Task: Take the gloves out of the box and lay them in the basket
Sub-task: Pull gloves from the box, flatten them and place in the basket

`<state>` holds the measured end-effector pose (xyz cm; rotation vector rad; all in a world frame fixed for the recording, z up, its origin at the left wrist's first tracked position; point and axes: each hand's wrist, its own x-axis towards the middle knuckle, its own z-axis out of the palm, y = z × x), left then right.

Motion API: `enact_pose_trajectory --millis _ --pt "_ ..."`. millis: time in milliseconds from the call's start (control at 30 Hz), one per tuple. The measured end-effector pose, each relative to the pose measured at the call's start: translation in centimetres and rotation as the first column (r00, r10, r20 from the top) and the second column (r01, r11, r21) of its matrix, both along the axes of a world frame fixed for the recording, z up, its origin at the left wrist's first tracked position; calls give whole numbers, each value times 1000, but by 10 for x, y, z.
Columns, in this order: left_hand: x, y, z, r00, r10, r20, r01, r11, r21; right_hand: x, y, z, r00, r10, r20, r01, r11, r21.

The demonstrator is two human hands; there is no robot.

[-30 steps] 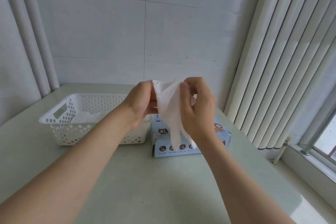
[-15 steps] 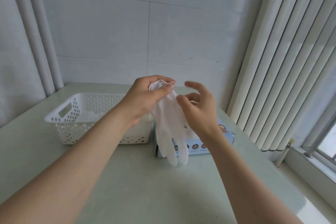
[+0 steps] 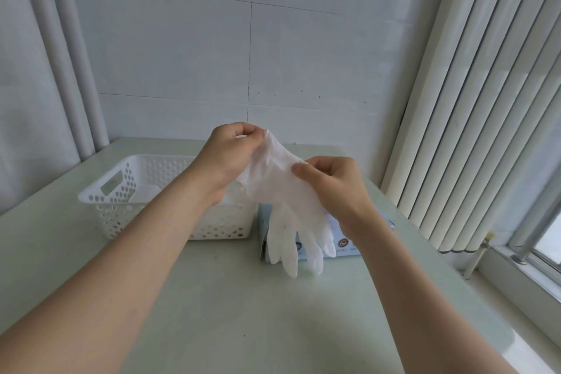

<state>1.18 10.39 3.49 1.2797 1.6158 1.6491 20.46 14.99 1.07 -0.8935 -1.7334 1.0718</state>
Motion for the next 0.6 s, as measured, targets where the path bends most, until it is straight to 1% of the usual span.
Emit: enact_pose_trajectory --millis 133,200,267,400,467,533,600 --pt "-1 -2 0 986 -153 -68 142 978 -150 -2 2 -1 995 15 -94 -14 1000 7" --pt "-1 -5 -1 975 -188 -122 167 973 -160 -2 3 -2 993 25 -116 -25 1000 -1" --pt "0 -6 0 976 -156 -154 139 983 -118 -2 4 -2 994 38 -104 -41 999 -22" --pt "-4 -4 0 982 -8 -188 3 1000 -26 -1 0 -1 992 126 -18 -128 983 -135" --pt "-9 -4 3 983 2 -185 -5 1000 -16 0 -1 -1 984 176 25 -169 970 -174" --pt "-16 -5 4 983 -13 -184 10 1000 -18 0 -1 -2 978 211 -2 -206 955 -212" --pt "-25 -8 5 984 -25 -175 21 1000 -21 -2 0 -2 968 231 -97 -249 934 -257"
